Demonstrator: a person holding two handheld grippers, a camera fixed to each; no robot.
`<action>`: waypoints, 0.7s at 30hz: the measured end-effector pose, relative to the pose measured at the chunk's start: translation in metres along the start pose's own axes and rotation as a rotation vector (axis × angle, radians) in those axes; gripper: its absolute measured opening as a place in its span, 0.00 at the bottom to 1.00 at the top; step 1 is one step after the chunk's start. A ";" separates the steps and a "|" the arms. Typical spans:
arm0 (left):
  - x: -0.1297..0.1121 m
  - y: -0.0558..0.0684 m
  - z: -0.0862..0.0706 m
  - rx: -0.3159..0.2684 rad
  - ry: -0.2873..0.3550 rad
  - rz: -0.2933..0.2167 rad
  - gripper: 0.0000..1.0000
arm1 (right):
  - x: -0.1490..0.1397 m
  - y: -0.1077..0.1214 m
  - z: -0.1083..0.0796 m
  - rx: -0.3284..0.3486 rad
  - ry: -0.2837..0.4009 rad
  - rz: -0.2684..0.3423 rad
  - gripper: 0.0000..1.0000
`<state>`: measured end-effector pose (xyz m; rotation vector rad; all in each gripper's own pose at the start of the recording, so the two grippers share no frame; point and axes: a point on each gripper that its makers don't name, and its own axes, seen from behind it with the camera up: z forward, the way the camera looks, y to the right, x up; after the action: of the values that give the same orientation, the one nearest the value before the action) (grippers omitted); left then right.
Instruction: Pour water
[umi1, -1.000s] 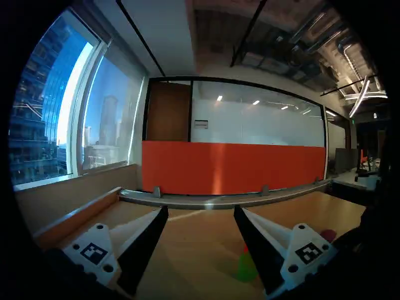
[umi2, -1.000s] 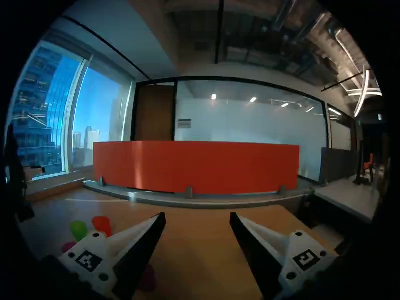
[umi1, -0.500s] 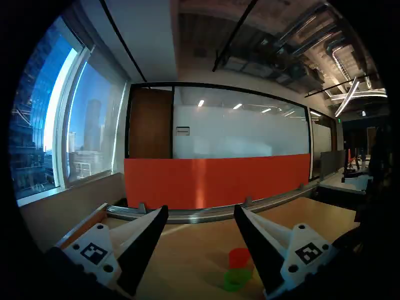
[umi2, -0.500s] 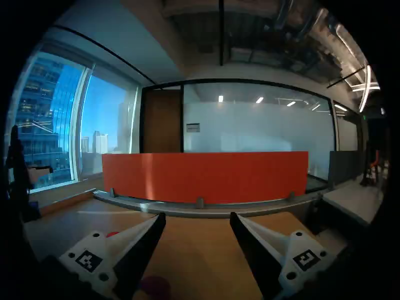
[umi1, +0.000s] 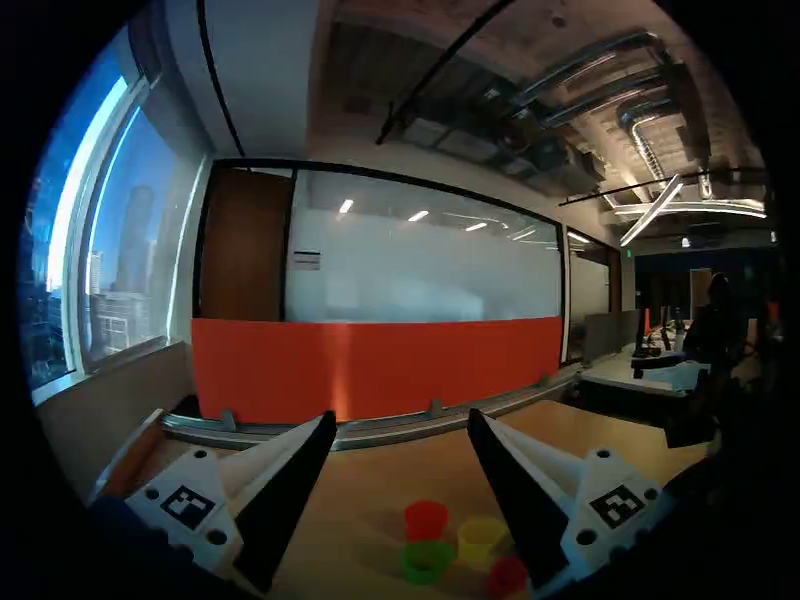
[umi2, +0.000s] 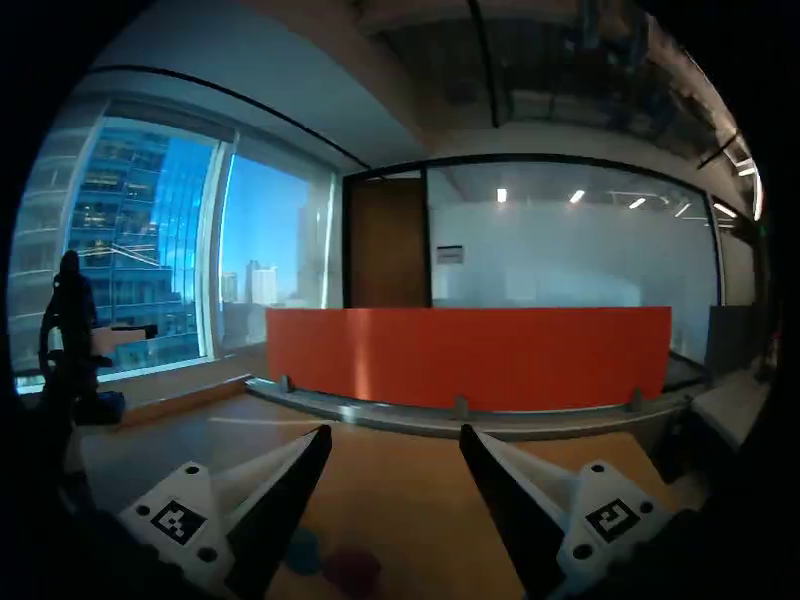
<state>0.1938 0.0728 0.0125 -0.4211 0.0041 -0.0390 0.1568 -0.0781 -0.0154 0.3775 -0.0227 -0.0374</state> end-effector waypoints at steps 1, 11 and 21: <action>0.000 0.002 0.000 -0.015 -0.005 -0.003 0.97 | 0.002 -0.004 0.000 0.017 0.002 -0.005 0.99; -0.007 0.011 0.000 -0.104 -0.032 -0.035 0.97 | 0.010 -0.026 0.000 0.127 0.012 0.000 0.99; -0.019 0.018 -0.004 -0.158 -0.073 -0.018 0.97 | 0.010 -0.043 -0.003 0.196 -0.020 -0.008 0.99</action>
<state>0.1756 0.0884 0.0013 -0.5808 -0.0690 -0.0410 0.1655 -0.1169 -0.0340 0.5728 -0.0445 -0.0470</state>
